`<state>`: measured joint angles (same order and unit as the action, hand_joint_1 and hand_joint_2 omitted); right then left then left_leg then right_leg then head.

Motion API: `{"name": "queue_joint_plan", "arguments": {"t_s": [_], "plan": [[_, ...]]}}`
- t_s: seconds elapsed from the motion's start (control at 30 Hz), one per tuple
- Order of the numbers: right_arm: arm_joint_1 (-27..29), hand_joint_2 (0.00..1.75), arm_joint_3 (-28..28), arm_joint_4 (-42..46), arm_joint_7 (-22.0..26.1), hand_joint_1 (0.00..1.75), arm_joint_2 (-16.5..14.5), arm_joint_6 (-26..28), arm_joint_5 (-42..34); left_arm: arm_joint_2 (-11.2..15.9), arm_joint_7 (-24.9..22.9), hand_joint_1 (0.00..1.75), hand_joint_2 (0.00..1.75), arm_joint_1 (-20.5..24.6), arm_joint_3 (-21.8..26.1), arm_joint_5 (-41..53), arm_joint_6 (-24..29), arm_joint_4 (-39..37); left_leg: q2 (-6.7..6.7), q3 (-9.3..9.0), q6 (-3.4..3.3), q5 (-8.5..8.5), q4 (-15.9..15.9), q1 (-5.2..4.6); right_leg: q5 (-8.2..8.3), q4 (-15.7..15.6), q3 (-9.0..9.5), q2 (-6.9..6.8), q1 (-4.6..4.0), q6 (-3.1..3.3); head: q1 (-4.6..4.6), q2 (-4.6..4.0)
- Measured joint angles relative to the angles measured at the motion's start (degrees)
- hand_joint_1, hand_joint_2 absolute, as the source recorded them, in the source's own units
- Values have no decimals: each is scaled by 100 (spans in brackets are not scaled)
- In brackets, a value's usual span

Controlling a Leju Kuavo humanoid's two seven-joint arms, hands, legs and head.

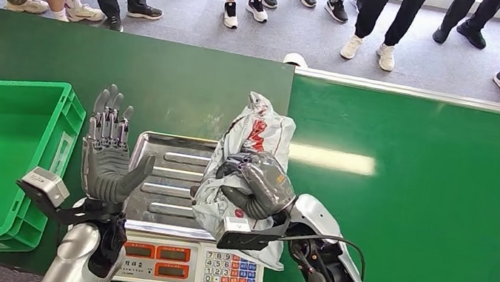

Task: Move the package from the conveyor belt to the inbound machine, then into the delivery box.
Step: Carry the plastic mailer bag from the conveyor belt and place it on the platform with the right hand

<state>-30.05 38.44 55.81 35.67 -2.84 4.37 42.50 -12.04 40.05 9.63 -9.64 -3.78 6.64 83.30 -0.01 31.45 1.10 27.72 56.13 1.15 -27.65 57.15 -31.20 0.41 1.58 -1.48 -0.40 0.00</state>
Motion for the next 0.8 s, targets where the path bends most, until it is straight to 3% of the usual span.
{"name": "queue_joint_plan", "arguments": {"t_s": [0.53, 0.7, 0.8], "plan": [[-5, 175, 61, -51, 13, 175, 0, -47, -38, 0, 1, 0, 175, 11, -1, -1, 0, -32, 0, 0, 0, 0, 0, 0, 0, 0, 0, 0, 0, 0, 0, 0], [78, 175, 151, -142, 354, 175, 4, -1588, -952, -7, -1, 0, 175, 37, -78, -13, 30, -134, 0, 0, 0, 0, 0, 0, 0, -1, -2, 0, 0, 0, -1, 0], [150, 175, 244, -208, 400, 175, 9, -1796, -1179, -15, 1, 0, 175, 43, -135, -26, 83, -185, 0, 3, 0, 0, 0, 0, 0, -1, -4, 0, 0, 0, 0, 0]]}}
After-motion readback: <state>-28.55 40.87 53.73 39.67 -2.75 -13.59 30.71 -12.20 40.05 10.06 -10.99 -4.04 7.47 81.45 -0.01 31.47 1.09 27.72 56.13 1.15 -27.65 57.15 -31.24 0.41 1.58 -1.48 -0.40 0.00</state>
